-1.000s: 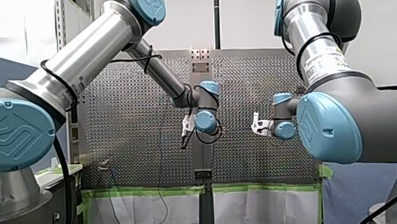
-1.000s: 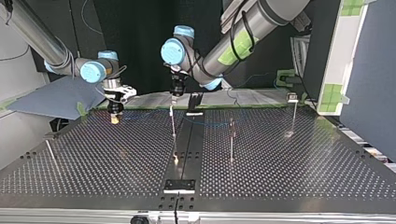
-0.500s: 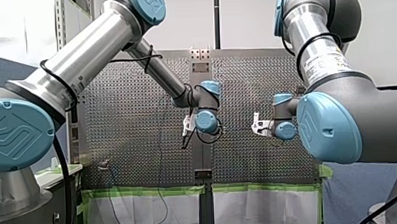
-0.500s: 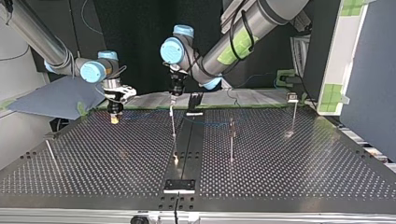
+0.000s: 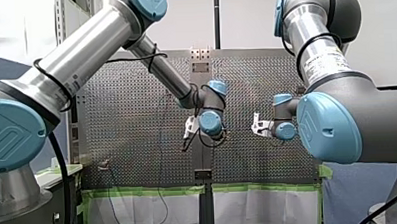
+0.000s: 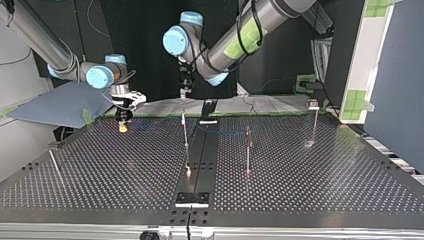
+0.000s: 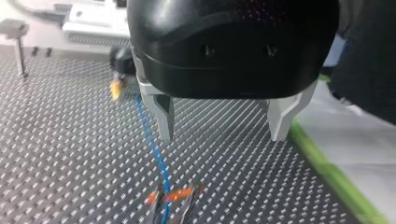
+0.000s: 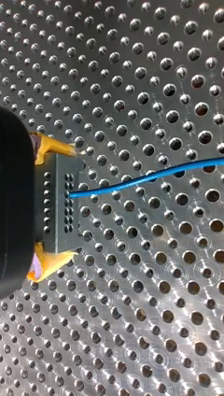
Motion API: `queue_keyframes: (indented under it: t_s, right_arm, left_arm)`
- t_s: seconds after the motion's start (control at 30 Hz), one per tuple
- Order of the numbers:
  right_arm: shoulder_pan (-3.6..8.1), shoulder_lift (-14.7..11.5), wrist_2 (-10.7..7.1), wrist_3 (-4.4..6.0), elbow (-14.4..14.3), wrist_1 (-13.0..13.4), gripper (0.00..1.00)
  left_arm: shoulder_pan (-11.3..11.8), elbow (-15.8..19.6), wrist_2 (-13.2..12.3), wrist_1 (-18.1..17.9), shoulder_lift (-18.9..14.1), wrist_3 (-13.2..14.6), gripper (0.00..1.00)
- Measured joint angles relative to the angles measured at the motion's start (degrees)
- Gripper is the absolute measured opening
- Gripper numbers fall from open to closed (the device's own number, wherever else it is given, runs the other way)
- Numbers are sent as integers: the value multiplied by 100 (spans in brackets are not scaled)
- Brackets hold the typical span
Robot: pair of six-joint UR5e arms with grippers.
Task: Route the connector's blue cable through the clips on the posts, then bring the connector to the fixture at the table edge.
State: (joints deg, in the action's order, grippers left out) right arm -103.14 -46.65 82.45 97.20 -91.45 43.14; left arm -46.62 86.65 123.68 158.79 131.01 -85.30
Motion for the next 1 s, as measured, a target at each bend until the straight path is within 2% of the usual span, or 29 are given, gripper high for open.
queue_keyframes:
  t_s: [0.2,0.33,0.47,0.67,1.0]
  right_arm:
    - [0,8,-5,0,0,10,0]
    - [-5,15,-15,0,-1,11,0]
    - [-38,44,-46,-4,-1,12,0]
    - [-50,87,-68,-6,-1,22,0]
    - [-52,96,-71,-6,-1,27,0]
  left_arm:
    - [-285,147,219,18,-109,-89,100]
    - [-501,357,104,-163,-316,-292,100]
    - [-552,546,-70,-348,-505,-481,100]
    - [-382,832,-337,-637,-792,-767,100]
    - [141,1365,-861,-1170,-1325,-1300,100]
